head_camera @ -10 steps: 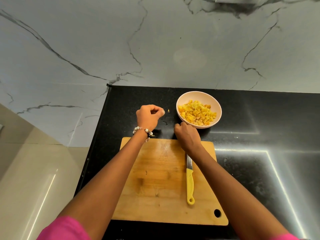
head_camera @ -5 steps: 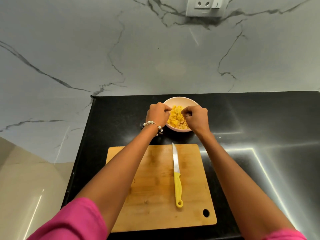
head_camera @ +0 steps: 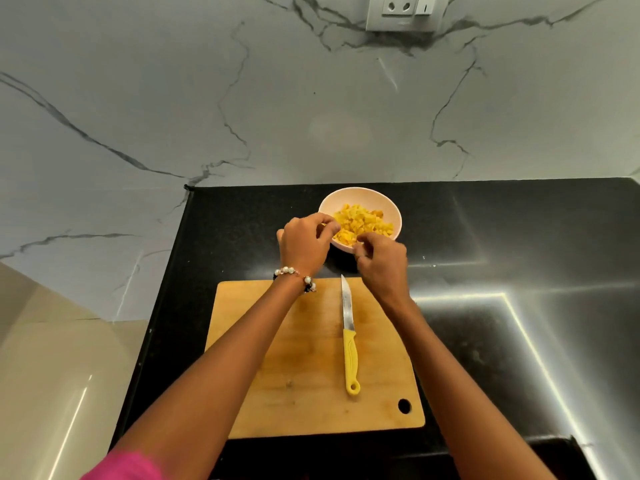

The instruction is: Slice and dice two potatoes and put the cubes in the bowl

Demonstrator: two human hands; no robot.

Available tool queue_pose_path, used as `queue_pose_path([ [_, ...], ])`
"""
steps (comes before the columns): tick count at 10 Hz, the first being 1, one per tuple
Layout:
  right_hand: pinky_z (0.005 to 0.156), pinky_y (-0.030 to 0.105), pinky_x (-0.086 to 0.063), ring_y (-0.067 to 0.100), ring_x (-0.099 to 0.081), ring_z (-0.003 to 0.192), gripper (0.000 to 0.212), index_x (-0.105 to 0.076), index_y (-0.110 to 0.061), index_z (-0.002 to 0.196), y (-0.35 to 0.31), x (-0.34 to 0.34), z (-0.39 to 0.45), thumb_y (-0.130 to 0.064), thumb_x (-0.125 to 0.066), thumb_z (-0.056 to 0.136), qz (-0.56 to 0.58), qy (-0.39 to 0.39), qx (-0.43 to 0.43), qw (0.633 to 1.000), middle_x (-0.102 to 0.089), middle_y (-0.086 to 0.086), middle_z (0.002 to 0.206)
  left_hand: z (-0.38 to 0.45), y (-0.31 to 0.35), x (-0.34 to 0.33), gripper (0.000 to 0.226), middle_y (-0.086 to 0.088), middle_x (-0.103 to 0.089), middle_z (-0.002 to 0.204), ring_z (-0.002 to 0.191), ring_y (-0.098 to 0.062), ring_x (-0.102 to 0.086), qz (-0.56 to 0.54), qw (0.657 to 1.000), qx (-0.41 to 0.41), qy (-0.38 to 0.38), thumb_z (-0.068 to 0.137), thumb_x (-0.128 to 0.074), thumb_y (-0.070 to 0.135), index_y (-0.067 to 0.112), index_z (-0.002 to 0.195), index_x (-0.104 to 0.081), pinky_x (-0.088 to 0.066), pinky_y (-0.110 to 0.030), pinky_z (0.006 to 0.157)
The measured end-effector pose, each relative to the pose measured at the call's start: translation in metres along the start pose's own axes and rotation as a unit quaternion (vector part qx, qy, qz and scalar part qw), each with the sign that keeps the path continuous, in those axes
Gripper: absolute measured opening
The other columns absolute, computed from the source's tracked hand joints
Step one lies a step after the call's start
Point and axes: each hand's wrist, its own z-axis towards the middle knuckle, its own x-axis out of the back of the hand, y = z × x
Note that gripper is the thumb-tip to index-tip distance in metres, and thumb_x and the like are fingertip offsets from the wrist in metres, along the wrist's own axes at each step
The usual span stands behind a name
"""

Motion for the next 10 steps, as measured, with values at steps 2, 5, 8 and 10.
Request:
queue_pose_path([
  [2, 0.072, 0.032, -0.035, 0.03, -0.053, 0.102, 0.045, -0.057, -0.005, 0.109, 0.001, -0.018, -0.092, -0.044, -0.061, 0.088, -0.163, -0.107, -0.143, 0.97, -0.056, 0.013, 0.107, -0.066, -0.02, 0.023, 0.017, 0.004, -0.071, 0.085, 0.08, -0.015, -0.062, -0.027, 0.999, 0.021, 0.03, 0.088, -0.061, 0.03, 0.02, 0.098, -0.072, -0.053, -0.044, 0.074],
  [5, 0.066, 0.033, -0.032, 0.036, -0.05, 0.086, 0.018, -0.064, 0.007, 0.099, 0.009, -0.024, -0.154, -0.002, -0.057, 0.085, -0.132, -0.01, -0.126, 0.983, -0.055, 0.022, 0.092, -0.128, -0.039, 0.07, 0.016, -0.002, -0.072, 0.091, 0.082, -0.013, -0.064, -0.02, 0.998, 0.04, 0.035, 0.088, -0.063, 0.016, 0.012, 0.099, -0.072, -0.055, -0.034, 0.076],
  [8, 0.08, 0.037, -0.04, 0.037, -0.049, 0.103, 0.026, -0.066, 0.005, 0.109, 0.017, -0.012, -0.161, -0.006, -0.06, 0.086, -0.118, -0.021, -0.144, 0.982, -0.057, 0.022, 0.105, -0.155, -0.045, 0.092, 0.015, -0.003, -0.073, 0.091, 0.082, -0.014, -0.066, -0.008, 0.999, 0.032, 0.012, 0.087, -0.063, 0.014, 0.011, 0.098, -0.073, -0.055, -0.031, 0.075],
  [10, 0.083, 0.034, -0.042, 0.035, -0.053, 0.103, 0.031, -0.067, -0.002, 0.114, 0.028, -0.006, -0.161, -0.016, -0.064, 0.087, -0.105, -0.03, -0.15, 0.983, -0.058, 0.018, 0.109, -0.155, -0.045, 0.098, 0.016, -0.003, -0.072, 0.091, 0.08, -0.012, -0.065, -0.005, 0.999, 0.036, 0.007, 0.089, -0.062, 0.015, 0.011, 0.101, -0.072, -0.055, -0.026, 0.071],
])
